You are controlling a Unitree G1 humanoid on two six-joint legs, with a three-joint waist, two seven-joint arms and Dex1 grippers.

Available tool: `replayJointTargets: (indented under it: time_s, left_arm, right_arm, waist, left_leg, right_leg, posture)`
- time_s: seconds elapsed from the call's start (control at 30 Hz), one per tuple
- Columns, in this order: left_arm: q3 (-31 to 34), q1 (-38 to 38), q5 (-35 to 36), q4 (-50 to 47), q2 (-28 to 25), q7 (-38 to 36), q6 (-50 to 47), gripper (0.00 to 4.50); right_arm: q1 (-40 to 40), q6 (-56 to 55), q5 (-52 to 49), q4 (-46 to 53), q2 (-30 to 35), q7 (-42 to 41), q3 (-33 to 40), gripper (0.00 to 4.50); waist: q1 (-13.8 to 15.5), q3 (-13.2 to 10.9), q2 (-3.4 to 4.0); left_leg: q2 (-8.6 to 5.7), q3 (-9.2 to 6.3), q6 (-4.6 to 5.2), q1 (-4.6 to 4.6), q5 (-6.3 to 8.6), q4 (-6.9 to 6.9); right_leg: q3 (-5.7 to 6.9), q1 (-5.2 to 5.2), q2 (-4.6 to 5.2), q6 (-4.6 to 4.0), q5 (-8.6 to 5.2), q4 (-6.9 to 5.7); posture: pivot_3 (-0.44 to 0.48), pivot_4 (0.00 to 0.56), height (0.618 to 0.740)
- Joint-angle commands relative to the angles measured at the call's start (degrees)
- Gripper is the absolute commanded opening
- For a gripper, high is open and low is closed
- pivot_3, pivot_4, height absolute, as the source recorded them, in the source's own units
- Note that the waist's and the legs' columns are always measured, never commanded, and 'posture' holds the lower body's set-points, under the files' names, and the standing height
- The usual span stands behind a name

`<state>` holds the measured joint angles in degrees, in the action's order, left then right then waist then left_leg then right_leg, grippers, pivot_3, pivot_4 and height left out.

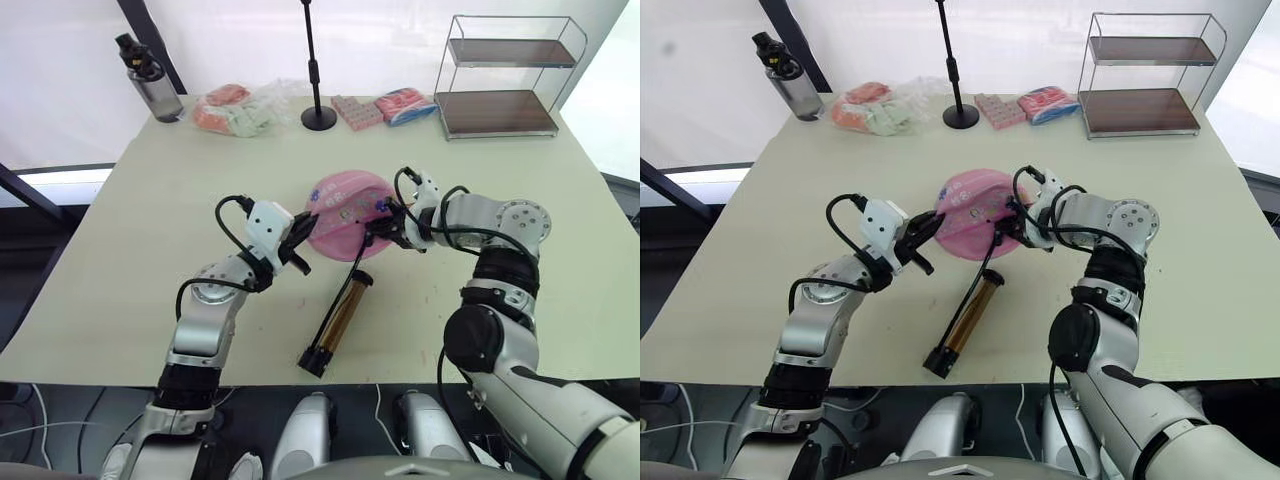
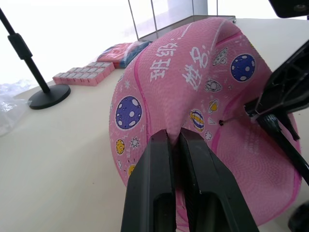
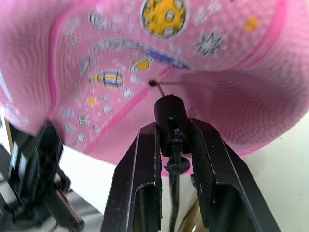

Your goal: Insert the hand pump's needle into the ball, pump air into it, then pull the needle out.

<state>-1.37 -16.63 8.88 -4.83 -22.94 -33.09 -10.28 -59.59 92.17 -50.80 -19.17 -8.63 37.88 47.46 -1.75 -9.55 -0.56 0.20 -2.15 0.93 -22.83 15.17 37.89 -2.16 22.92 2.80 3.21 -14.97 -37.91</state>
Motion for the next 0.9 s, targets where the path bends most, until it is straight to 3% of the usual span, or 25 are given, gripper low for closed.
replayJointTargets:
  time_s: [0.03,0.27,0.9]
  left_arm:
    - [-1.51,1.19,0.4,-0.97,-0.25,-1.92,-0.11,0.08]
    - [-2.09,-0.64,0.85,0.83,0.14,-1.95,-1.26,0.08]
    - [-1.97,-3.08,5.99,-0.33,2.52,-3.83,-10.52,0.08]
  right_arm:
    - [-2.88,-0.99,4.05,3.35,-4.79,5.72,3.99,0.33]
    - [-3.87,0.32,2.62,5.01,-8.66,7.48,3.98,0.33]
    - [-2.89,-2.04,2.25,3.99,-12.37,6.77,-4.6,0.33]
  waist:
    - [0.13,0.0,0.0]
    - [0.63,0.0,0.0]
    - [0.87,0.0,0.0]
  left_leg:
    - [0.0,0.0,0.0,0.0,0.0,0.0]
    - [-0.01,0.0,0.01,0.0,-0.01,0.0]
    - [-0.02,-0.01,0.02,-0.01,-0.01,0.0]
  right_leg:
    - [0.0,0.0,0.0,0.0,0.0,0.0]
    - [0.0,-0.01,-0.01,0.0,0.0,-0.01]
    - [0.04,-0.02,-0.01,0.0,0.0,0.02]
  posture:
    - [0.0,0.15,0.74]
    - [0.0,0.15,0.74]
    - [0.0,0.15,0.74]
